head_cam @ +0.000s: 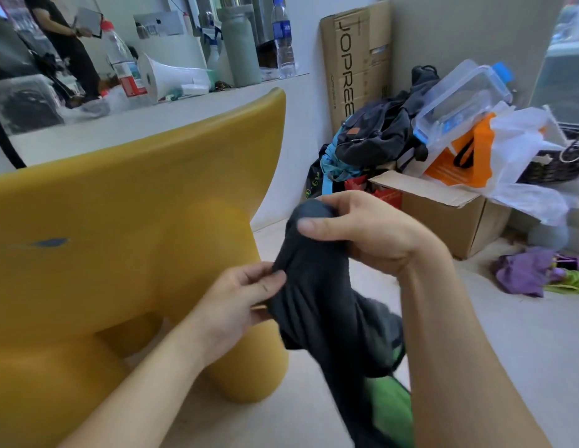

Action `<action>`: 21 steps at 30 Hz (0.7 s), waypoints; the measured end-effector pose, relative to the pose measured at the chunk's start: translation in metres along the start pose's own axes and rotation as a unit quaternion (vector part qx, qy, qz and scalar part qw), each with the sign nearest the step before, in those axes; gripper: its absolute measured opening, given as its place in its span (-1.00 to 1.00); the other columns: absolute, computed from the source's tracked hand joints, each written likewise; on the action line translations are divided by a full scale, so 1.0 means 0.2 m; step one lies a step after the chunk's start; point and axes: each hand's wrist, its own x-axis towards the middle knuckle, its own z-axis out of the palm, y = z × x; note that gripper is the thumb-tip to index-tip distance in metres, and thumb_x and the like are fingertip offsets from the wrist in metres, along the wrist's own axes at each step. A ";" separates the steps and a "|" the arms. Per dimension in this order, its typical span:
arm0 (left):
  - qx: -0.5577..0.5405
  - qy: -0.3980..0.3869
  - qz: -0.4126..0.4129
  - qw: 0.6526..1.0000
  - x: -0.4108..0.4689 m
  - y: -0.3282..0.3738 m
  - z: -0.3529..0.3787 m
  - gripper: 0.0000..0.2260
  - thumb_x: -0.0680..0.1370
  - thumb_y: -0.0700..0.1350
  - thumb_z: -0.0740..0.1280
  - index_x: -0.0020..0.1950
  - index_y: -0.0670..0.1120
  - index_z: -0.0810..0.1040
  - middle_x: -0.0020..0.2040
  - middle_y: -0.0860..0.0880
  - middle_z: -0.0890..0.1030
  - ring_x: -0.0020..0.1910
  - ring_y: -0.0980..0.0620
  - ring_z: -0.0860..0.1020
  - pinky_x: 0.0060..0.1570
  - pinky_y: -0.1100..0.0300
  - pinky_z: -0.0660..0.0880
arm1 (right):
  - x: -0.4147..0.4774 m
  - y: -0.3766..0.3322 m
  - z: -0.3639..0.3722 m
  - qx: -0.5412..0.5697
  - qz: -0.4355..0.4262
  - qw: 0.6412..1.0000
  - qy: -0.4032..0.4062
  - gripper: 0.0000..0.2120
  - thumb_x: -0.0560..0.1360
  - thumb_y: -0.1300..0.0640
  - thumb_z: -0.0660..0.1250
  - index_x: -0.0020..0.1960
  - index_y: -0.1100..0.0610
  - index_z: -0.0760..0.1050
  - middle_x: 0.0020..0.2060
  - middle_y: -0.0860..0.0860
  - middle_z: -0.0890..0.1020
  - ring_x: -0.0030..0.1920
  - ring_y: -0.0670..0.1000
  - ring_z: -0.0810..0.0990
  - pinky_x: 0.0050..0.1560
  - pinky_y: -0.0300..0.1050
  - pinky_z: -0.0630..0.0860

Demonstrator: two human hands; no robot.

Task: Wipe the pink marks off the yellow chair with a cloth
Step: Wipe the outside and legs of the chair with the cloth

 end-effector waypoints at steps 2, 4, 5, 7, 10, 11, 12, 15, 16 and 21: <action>0.012 0.031 0.029 0.999 -0.01 0.06 -0.07 -0.73 0.43 -0.10 0.35 0.02 -0.26 0.64 0.00 -0.24 0.67 -0.07 -0.13 0.59 -0.17 0.13 0.50 | -0.04 -0.02 -0.07 -0.046 0.005 0.999 -0.012 -0.62 0.35 0.32 0.49 0.15 0.30 0.55 0.02 0.21 0.67 0.06 0.18 0.66 0.09 0.00 0.59; 0.109 0.048 0.068 0.991 -0.02 0.12 -0.12 -0.80 0.47 -0.09 0.35 -0.07 -0.19 0.67 -0.09 -0.15 0.69 -0.13 -0.05 0.60 -0.20 0.19 0.50 | -0.04 0.00 -0.10 -0.206 0.020 0.977 0.052 -0.74 0.40 0.31 0.47 0.08 0.16 0.60 -0.04 0.09 0.69 0.03 0.10 0.66 0.09 -0.02 0.60; 0.176 0.059 0.091 0.978 -0.03 0.14 -0.14 -0.83 0.50 -0.08 0.34 -0.10 -0.14 0.68 -0.11 -0.09 0.69 -0.13 -0.01 0.60 -0.15 0.17 0.49 | -0.03 0.02 -0.11 -0.275 0.027 0.958 0.078 -0.80 0.41 0.24 0.48 0.02 0.12 0.63 -0.09 0.05 0.70 -0.01 0.06 0.65 0.08 0.00 0.59; 0.275 0.091 0.122 0.949 -0.03 0.16 -0.17 -0.77 0.54 0.04 0.31 -0.10 -0.10 0.64 -0.10 -0.11 0.64 -0.08 -0.09 0.59 -0.01 -0.01 0.48 | 0.00 0.06 -0.11 -0.309 0.043 0.944 0.108 -0.82 0.39 0.06 0.51 -0.10 0.14 0.66 -0.19 0.06 0.70 -0.13 0.06 0.65 -0.02 0.01 0.57; 0.234 0.107 0.130 0.958 -0.06 0.19 -0.17 -0.61 0.60 0.11 0.18 -0.06 -0.21 0.55 -0.09 -0.24 0.62 -0.08 -0.25 0.56 0.01 -0.17 0.46 | 0.00 0.09 -0.09 -0.169 0.021 0.982 0.082 -0.76 0.44 -0.03 0.43 -0.09 0.15 0.68 -0.17 0.09 0.72 -0.15 0.06 0.68 -0.11 -0.10 0.57; 0.183 0.113 0.133 0.968 -0.07 0.19 -0.16 -0.63 0.63 0.05 0.15 -0.05 -0.25 0.53 -0.13 -0.20 0.62 -0.13 -0.17 0.56 -0.04 -0.09 0.46 | 0.01 0.09 -0.08 -0.102 0.012 0.993 0.060 -0.73 0.48 -0.01 0.37 -0.03 0.18 0.68 -0.12 0.14 0.72 -0.11 0.07 0.68 -0.10 -0.11 0.58; 0.131 0.118 0.126 0.976 -0.07 0.19 -0.14 -0.67 0.64 -0.01 0.14 -0.03 -0.26 0.52 -0.13 -0.16 0.62 -0.13 -0.10 0.56 -0.06 -0.01 0.47 | 0.01 0.10 -0.06 -0.030 0.009 0.998 0.046 -0.70 0.51 0.01 0.32 0.03 0.23 0.66 -0.08 0.17 0.71 -0.10 0.08 0.68 -0.11 -0.12 0.59; -0.002 0.111 0.111 0.988 -0.04 0.18 -0.13 -0.81 0.61 -0.04 0.19 0.10 -0.10 0.51 -0.08 -0.11 0.60 -0.08 -0.04 0.54 -0.10 0.13 0.51 | 0.08 0.14 0.01 0.135 0.014 0.988 0.072 -0.69 0.56 0.08 0.29 0.04 0.35 0.58 -0.12 0.19 0.68 -0.13 0.08 0.66 -0.17 -0.13 0.61; -0.029 0.084 0.104 0.991 -0.04 0.18 -0.14 -0.79 0.58 0.01 0.24 0.16 -0.02 0.50 -0.07 -0.09 0.59 -0.08 -0.03 0.54 -0.09 0.13 0.52 | 0.11 0.17 0.03 0.161 0.020 0.981 0.104 -0.75 0.56 0.09 0.30 -0.03 0.30 0.56 -0.20 0.14 0.66 -0.19 0.05 0.63 -0.21 -0.14 0.59; 0.395 -0.095 0.044 0.913 -0.08 0.18 -0.16 -0.32 0.31 -0.05 0.54 0.29 0.39 0.35 0.19 0.21 0.53 0.15 0.17 0.52 0.16 0.27 0.45 | 0.22 0.27 0.08 0.175 0.036 0.948 0.263 -0.76 0.57 0.07 0.32 -0.24 0.10 0.40 -0.44 -0.01 0.46 -0.43 -0.05 0.42 -0.42 -0.19 0.39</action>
